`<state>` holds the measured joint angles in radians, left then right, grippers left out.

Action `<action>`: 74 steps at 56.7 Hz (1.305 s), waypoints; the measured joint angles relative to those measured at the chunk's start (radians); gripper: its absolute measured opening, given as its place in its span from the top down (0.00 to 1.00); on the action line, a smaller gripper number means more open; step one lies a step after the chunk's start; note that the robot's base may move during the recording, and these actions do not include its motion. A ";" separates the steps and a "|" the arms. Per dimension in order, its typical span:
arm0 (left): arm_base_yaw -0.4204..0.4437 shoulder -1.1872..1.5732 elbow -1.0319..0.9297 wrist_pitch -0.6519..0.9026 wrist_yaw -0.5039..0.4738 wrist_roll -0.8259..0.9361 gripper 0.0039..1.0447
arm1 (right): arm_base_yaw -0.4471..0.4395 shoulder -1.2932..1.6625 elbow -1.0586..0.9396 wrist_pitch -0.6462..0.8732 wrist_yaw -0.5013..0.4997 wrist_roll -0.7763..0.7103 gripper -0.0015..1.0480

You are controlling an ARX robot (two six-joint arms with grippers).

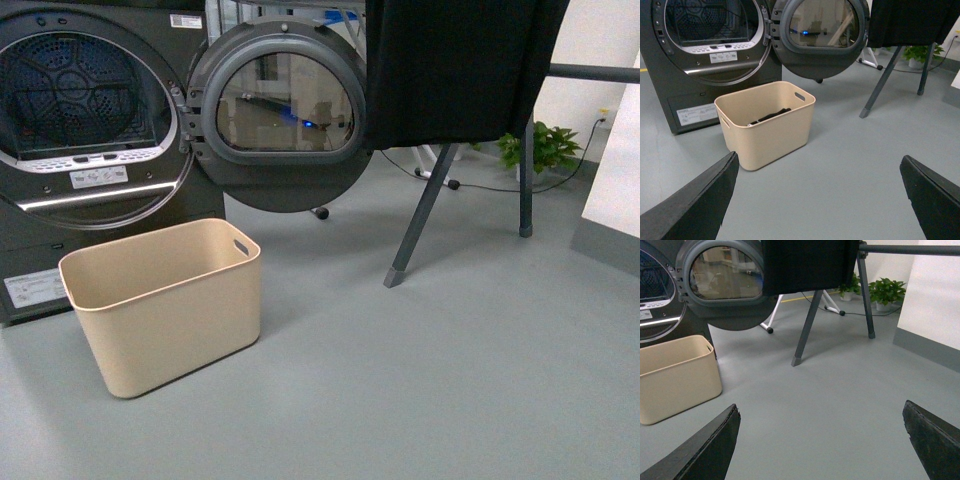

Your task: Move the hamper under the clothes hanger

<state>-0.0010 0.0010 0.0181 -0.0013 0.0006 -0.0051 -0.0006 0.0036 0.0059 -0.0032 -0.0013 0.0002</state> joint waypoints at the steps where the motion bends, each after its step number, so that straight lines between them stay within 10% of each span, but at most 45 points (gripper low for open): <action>1: 0.000 -0.001 0.000 0.000 -0.001 0.000 0.06 | 0.000 0.000 0.000 0.000 0.000 0.000 0.08; 74: 0.000 -0.001 0.000 -0.001 0.000 0.000 0.06 | 0.000 0.000 0.000 0.000 0.001 0.000 0.08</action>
<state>-0.0010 0.0002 0.0181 -0.0025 0.0006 -0.0048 -0.0006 0.0036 0.0059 -0.0032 -0.0006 0.0002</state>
